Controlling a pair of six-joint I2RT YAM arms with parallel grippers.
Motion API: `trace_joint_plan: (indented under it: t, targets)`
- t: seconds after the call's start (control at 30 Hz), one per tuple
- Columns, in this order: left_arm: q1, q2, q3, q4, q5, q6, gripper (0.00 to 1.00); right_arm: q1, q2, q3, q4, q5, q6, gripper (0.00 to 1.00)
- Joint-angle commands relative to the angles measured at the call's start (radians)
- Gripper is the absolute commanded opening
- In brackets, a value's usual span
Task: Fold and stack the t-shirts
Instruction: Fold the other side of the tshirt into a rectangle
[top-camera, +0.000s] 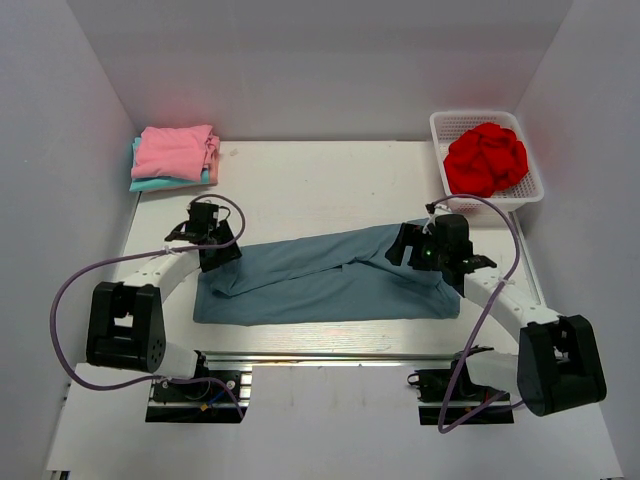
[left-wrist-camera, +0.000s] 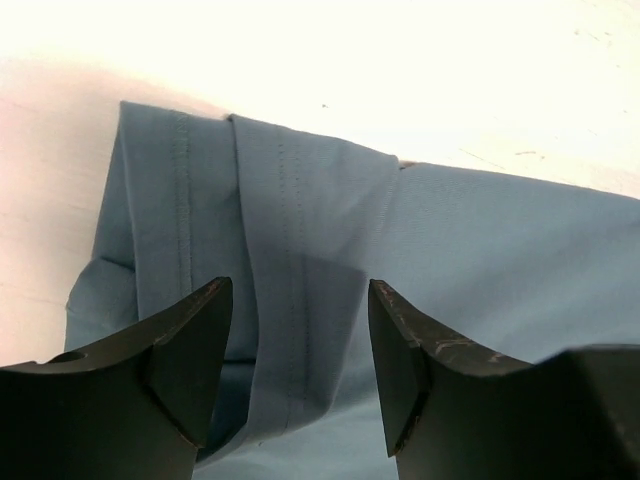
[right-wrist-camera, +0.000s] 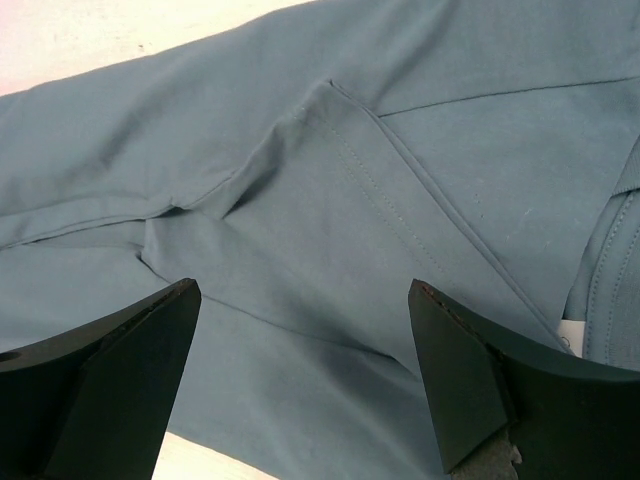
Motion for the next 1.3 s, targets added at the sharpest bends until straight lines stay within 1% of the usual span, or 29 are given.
trace_joint_plan:
  t: [0.0,0.17,0.27,0.33,0.37,0.4,0.47,0.5,0.53,0.57,0.67,0.73,0.8,0.87,0.9,0.93,0.97,1.0,1.1,1.17,1.2,1.23,1.27]
  targets:
    - [-0.001,-0.024,-0.006,0.03,0.042,0.046,0.67,0.004,0.007,0.038,0.026,-0.003,-0.026,0.9]
    - [-0.001,0.025,-0.006,-0.02,0.022,0.046,0.67,0.001,0.03,0.047,0.026,-0.003,-0.033,0.9]
    - [-0.001,0.035,-0.018,-0.03,0.035,0.046,0.59,0.004,0.052,0.045,0.026,-0.004,-0.03,0.9]
    - [-0.001,0.035,-0.038,-0.03,0.061,0.046,0.47,0.007,0.069,0.046,0.026,-0.006,-0.029,0.9]
    - [-0.001,0.022,-0.038,-0.03,0.072,0.037,0.39,0.003,0.07,0.047,0.026,0.0,-0.032,0.9]
    - [-0.001,0.007,-0.038,-0.021,0.081,0.037,0.28,0.003,0.076,0.049,0.026,0.0,-0.026,0.9]
    - [-0.001,-0.014,-0.038,-0.02,0.081,0.027,0.16,0.003,0.09,0.052,0.026,0.003,-0.027,0.9]
    - [-0.001,-0.037,-0.038,-0.02,0.054,0.018,0.08,0.004,0.098,0.05,0.028,0.005,-0.027,0.89]
    - [-0.001,-0.048,-0.028,-0.02,0.043,0.018,0.02,0.006,0.104,0.049,0.026,0.014,-0.024,0.89]
    - [-0.001,-0.057,-0.027,-0.02,0.032,0.008,0.0,0.004,0.107,0.047,0.025,0.019,-0.024,0.87]
    - [0.017,-0.08,-0.009,-0.02,0.009,0.008,0.0,0.003,0.127,0.039,0.026,0.061,-0.009,0.87]
    - [0.017,-0.08,0.015,-0.03,-0.027,0.008,0.0,0.0,0.141,0.041,-0.023,0.106,0.006,0.86]
    - [0.017,-0.065,0.054,-0.04,-0.093,0.017,0.0,0.001,0.176,0.055,-0.059,0.135,0.025,0.82]
    - [0.017,-0.044,0.089,-0.066,-0.153,0.017,0.05,-0.003,0.207,0.058,-0.07,0.138,0.031,0.8]
    - [0.017,-0.016,0.1,-0.076,-0.165,0.032,0.07,-0.003,0.211,0.061,-0.074,0.167,0.034,0.78]
    - [0.017,-0.002,0.109,-0.076,-0.181,0.032,0.07,-0.003,0.223,0.067,-0.09,0.186,0.049,0.74]
    - [0.017,0.011,0.126,-0.086,-0.214,0.032,0.07,-0.003,0.239,0.068,-0.098,0.196,0.057,0.74]
    - [0.026,0.027,0.135,-0.086,-0.23,0.032,0.07,-0.003,0.254,0.076,-0.103,0.207,0.059,0.71]
    - [0.026,0.085,0.158,-0.131,-0.277,0.032,0.07,-0.006,0.276,0.09,-0.138,0.252,0.071,0.66]
    - [0.049,0.116,0.186,-0.186,-0.313,0.02,0.12,-0.006,0.283,0.093,-0.161,0.284,0.083,0.65]
    - [0.049,0.116,0.186,-0.203,-0.313,0.011,0.16,-0.009,0.288,0.095,-0.166,0.284,0.086,0.65]
    - [0.06,0.126,0.186,-0.212,-0.313,0.001,0.23,-0.009,0.291,0.096,-0.167,0.287,0.086,0.65]
    - [0.06,0.127,0.166,-0.212,-0.292,-0.008,0.27,-0.009,0.294,0.096,-0.169,0.287,0.089,0.63]
